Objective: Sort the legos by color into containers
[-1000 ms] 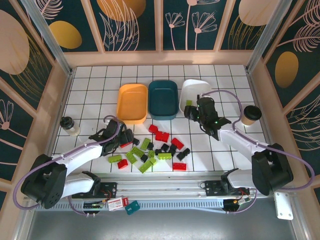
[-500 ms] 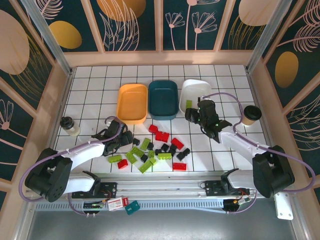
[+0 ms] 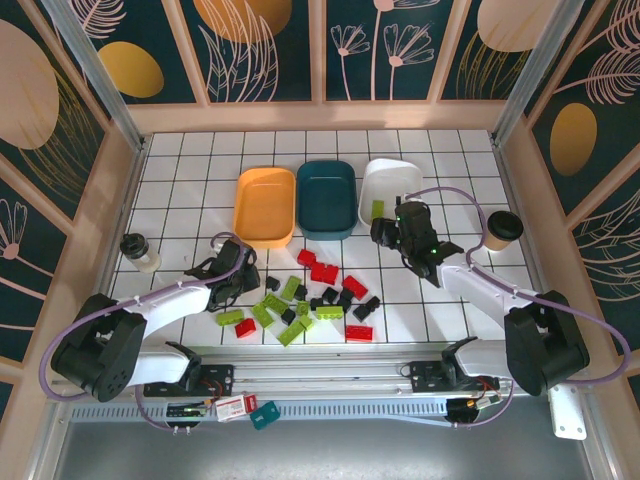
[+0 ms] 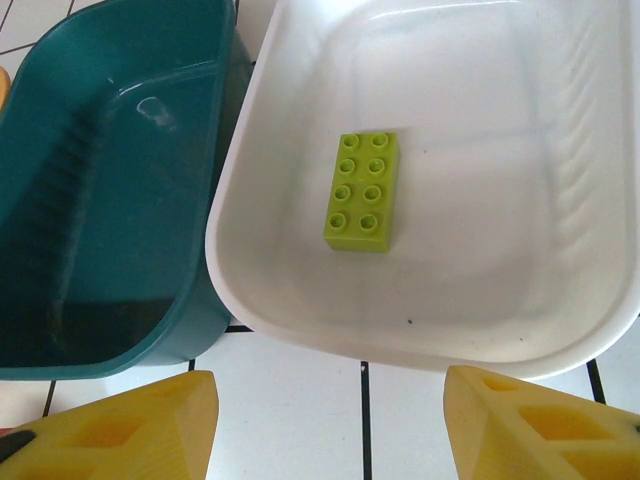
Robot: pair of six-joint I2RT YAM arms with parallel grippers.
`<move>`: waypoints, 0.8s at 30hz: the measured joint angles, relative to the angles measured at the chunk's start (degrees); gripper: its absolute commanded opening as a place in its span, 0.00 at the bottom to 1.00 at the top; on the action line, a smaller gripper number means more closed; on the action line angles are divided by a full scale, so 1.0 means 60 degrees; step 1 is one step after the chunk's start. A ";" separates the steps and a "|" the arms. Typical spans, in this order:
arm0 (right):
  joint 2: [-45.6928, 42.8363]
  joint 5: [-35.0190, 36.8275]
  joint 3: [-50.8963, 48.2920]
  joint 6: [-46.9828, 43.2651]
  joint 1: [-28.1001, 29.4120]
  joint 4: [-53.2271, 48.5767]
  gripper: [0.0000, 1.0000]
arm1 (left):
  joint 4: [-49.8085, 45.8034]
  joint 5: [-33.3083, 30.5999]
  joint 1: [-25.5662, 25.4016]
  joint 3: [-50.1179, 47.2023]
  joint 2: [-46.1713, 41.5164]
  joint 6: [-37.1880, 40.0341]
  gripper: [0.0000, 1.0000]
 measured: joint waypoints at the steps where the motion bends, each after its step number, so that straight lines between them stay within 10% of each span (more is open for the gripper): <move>1: 0.0000 0.0000 0.0000 0.0000 0.0000 0.0000 0.62 | 0.0018 0.0036 0.0000 0.0004 0.0000 0.0018 0.16; 16: -0.0452 -0.0004 -0.0047 0.0007 0.0000 0.0029 0.62 | -0.1064 0.0055 -0.0044 0.2346 -0.1435 0.0452 0.04; 24: -0.0506 -0.0062 -0.0317 0.0044 0.0076 0.0058 0.62 | -0.0481 -0.0149 0.0448 0.5002 0.1523 0.1086 0.04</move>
